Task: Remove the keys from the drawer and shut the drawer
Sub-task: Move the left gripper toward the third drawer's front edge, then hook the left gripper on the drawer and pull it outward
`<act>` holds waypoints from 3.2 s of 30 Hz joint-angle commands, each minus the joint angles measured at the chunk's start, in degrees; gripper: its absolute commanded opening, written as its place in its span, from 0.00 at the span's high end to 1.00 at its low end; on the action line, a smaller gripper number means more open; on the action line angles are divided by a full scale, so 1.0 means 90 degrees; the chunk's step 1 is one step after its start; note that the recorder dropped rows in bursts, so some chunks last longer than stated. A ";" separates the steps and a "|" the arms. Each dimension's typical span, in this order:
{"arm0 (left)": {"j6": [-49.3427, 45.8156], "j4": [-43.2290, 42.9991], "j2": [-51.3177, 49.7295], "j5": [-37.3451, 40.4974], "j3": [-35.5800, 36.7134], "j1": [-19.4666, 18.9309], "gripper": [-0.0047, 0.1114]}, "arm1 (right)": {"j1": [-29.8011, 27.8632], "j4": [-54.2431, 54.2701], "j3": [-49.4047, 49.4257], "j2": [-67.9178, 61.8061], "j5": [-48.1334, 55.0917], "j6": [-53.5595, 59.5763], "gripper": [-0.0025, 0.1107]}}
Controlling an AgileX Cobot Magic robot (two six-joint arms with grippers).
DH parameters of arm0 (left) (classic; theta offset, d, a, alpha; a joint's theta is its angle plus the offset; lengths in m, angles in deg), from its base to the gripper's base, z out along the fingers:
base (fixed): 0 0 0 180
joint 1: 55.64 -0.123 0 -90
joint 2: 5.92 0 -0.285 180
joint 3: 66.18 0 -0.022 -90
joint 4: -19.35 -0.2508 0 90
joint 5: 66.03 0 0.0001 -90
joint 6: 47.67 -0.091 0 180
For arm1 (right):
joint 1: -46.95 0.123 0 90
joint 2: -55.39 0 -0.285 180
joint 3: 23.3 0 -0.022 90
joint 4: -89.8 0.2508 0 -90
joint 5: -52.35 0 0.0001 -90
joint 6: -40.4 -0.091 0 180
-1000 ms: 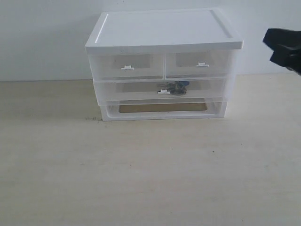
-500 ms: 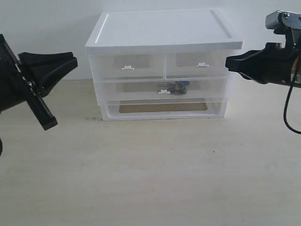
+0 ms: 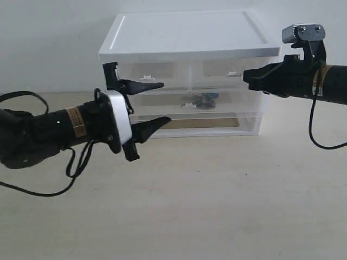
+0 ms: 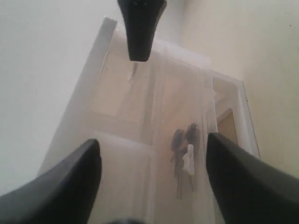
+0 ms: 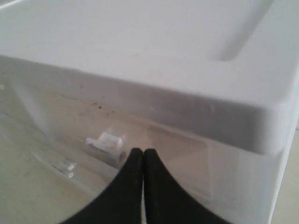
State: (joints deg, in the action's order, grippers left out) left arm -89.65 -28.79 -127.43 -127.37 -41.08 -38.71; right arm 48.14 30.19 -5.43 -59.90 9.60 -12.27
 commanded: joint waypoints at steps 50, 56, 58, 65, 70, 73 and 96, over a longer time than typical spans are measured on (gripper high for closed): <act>-0.3716 0.3223 -0.2084 0.2015 -0.2258 0.0930 0.92 | -0.0074 0.0728 -0.0213 -0.0052 0.0504 0.0081 0.98; -0.4150 0.3528 -0.1877 0.1883 -0.1880 0.1009 0.92 | -0.0074 0.0714 -0.0213 -0.0052 0.0507 0.0081 0.98; -0.4189 0.3528 -0.1827 0.1808 -0.1764 0.1009 0.92 | -0.0074 0.0708 -0.0213 -0.0052 0.0507 0.0081 0.98; -0.4191 0.3429 -0.1803 0.1607 -0.1761 0.0997 0.92 | -0.0074 0.0648 -0.0213 -0.0052 0.0507 0.0081 0.98; -0.4191 0.3439 -0.1803 0.1839 -0.1717 0.1150 0.92 | -0.0074 0.0632 -0.0213 -0.0052 0.0507 0.0070 0.98; -0.4453 0.3628 -0.1803 0.2000 -0.1654 0.1331 0.92 | -0.0074 0.0645 -0.0213 -0.0052 0.0507 0.0070 0.98; -0.5149 0.5163 -0.0286 0.0750 0.0946 0.2551 0.92 | -0.0074 0.0861 -0.0213 -0.0052 0.0536 0.0221 0.98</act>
State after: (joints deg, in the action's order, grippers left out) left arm -135.56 15.93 -130.87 -118.77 -34.27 -16.24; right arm 48.59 30.15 -5.86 -59.98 9.93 -10.22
